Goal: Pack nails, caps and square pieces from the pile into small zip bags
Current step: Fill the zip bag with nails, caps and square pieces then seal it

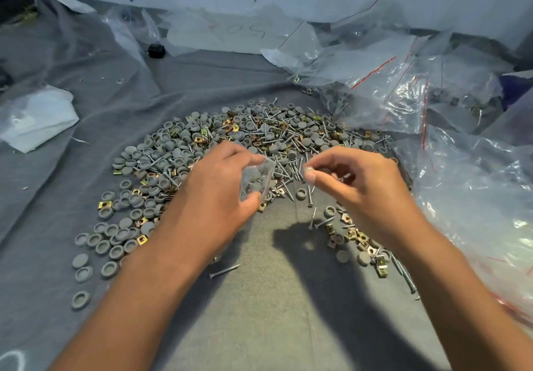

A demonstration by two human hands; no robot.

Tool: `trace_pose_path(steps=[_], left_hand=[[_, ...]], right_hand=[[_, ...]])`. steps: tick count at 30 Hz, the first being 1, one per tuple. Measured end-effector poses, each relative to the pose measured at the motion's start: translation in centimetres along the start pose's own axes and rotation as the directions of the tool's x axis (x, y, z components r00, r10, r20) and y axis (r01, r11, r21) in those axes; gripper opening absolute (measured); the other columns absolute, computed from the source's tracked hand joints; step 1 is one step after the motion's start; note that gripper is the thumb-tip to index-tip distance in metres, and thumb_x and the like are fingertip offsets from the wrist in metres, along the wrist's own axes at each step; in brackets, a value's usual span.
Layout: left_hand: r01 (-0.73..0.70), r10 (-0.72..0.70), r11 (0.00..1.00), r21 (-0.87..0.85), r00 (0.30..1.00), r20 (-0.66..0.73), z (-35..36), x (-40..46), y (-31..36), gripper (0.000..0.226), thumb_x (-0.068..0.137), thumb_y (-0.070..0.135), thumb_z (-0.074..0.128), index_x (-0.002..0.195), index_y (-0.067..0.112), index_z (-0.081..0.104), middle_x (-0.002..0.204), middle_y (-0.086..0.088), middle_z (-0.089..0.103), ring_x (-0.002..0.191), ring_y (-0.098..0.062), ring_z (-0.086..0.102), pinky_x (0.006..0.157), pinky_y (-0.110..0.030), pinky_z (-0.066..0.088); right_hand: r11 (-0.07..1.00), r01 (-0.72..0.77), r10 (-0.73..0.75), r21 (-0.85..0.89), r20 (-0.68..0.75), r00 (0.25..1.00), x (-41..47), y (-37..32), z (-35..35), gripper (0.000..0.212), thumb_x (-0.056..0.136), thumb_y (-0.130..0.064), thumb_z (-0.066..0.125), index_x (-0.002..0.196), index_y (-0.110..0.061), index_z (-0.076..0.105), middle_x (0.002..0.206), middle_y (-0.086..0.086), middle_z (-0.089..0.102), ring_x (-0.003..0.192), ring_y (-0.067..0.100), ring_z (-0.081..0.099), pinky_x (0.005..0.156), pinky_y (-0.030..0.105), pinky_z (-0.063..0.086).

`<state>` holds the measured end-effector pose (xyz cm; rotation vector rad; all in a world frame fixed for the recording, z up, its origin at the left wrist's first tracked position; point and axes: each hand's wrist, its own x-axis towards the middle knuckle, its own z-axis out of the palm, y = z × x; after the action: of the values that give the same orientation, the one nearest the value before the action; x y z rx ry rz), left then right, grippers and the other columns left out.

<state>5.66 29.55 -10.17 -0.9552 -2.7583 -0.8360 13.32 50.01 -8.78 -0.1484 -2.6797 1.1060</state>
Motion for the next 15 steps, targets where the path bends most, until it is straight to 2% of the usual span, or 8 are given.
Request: trace_pose_path(steps=[2,4,8,11,14,15], left_hand=[[-0.002,0.002,1.0,0.003,1.0,0.005,0.1,0.1,0.0,0.049,0.081,0.021,0.079,0.127,0.024,0.065,0.118,0.012,0.057,0.099,0.0,0.049,0.088,-0.01,0.034],[0.003,-0.003,1.0,-0.01,1.0,0.011,0.2,0.2,0.0,0.05,0.079,0.02,0.08,0.127,0.024,0.065,0.118,0.012,0.057,0.102,-0.001,0.051,0.09,-0.013,0.035],[0.012,-0.012,0.999,-0.052,1.0,0.001,0.3,0.3,0.3,0.053,0.075,0.014,0.079,0.125,0.023,0.067,0.116,0.011,0.058,0.095,-0.005,0.053,0.091,-0.023,0.046],[0.023,-0.024,0.999,-0.049,1.0,-0.015,0.2,0.4,0.1,0.053,0.074,0.013,0.078,0.125,0.022,0.066,0.115,0.011,0.058,0.095,-0.003,0.051,0.089,-0.019,0.041],[0.023,-0.024,0.998,-0.054,1.0,-0.016,0.3,0.3,0.1,0.052,0.076,0.016,0.08,0.125,0.024,0.066,0.115,0.012,0.058,0.083,0.0,0.048,0.083,-0.019,0.04],[0.022,-0.023,0.998,-0.056,1.0,-0.013,0.3,0.3,0.2,0.052,0.077,0.018,0.081,0.126,0.025,0.066,0.116,0.012,0.058,0.084,0.001,0.048,0.083,-0.02,0.042]], right_hand=[[0.985,0.159,-0.163,-0.06,-0.057,0.985,0.1,-1.1,1.8,0.012,0.085,-0.03,0.076,0.097,-0.028,0.076,0.082,-0.022,0.066,0.074,-0.009,0.058,0.069,0.003,0.041],[0.96,0.245,-0.257,-0.134,-0.077,0.963,0.2,-1.6,3.3,0.015,0.085,-0.025,0.078,0.099,-0.02,0.078,0.09,-0.013,0.069,0.074,-0.008,0.054,0.075,0.002,0.039],[0.954,0.259,-0.272,-0.151,-0.068,0.96,0.2,-1.9,4.7,0.033,0.081,-0.012,0.083,0.113,-0.013,0.076,0.101,-0.003,0.07,0.079,-0.002,0.059,0.08,0.002,0.041],[0.972,0.235,-0.236,-0.017,-0.08,0.968,0.1,-2.2,4.8,0.046,0.079,-0.004,0.081,0.122,-0.017,0.072,0.105,-0.004,0.069,0.084,-0.002,0.068,0.078,0.004,0.046],[0.965,0.179,-0.167,0.192,-0.081,0.983,0.0,-2.5,4.5,0.039,0.083,-0.001,0.079,0.117,-0.02,0.072,0.1,-0.003,0.072,0.089,0.001,0.072,0.078,0.013,0.055],[0.958,0.178,-0.165,0.224,-0.075,0.983,0.0,-2.5,4.4,0.034,0.083,-0.001,0.079,0.113,-0.017,0.072,0.099,-0.003,0.072,0.09,0.001,0.072,0.078,0.014,0.056]])
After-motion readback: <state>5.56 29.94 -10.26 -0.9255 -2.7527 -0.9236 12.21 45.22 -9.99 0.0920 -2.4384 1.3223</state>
